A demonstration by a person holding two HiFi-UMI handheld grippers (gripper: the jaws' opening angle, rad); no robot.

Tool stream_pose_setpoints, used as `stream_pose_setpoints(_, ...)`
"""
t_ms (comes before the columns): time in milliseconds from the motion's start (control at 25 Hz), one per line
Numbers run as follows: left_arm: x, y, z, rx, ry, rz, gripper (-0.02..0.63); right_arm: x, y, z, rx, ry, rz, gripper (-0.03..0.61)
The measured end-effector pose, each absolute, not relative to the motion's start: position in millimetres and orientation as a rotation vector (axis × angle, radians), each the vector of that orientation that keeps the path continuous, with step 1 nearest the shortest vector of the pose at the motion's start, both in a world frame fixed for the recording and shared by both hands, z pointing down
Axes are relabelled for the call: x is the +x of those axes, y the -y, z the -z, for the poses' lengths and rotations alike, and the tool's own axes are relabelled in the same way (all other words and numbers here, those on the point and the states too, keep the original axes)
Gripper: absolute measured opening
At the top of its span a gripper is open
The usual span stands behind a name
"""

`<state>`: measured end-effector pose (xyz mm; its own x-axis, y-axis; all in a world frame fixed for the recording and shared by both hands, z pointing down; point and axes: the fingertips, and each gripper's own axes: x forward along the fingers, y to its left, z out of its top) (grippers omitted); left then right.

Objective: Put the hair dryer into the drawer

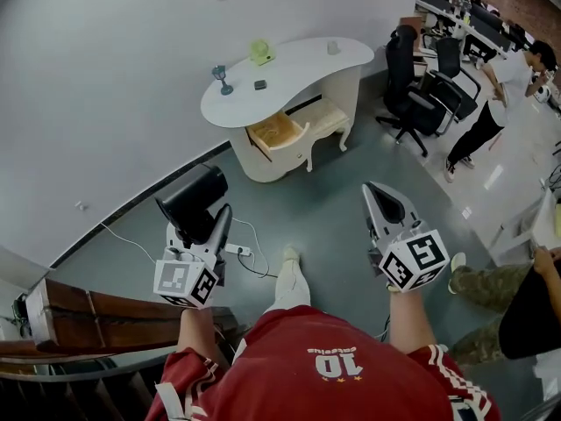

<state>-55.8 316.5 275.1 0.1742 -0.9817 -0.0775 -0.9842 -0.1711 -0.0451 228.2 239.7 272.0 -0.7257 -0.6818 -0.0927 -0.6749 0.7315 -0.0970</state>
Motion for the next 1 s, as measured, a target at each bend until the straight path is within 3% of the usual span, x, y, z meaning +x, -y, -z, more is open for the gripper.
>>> stream_pose_setpoints(440, -84.4, -202.2, -304.5, -2.447, -1.906, -0.047, 0.308, 198.9, -145.6, -282.7, -1.194, -2.877, 0.075, 0.004)
stream_pose_setpoints(1000, -163.9, 0.0, -334.3, -2.535, -1.797, 0.154, 0.308, 99.6, 44.9, -278.8, -1.2, -2.93, 0.093, 0.005)
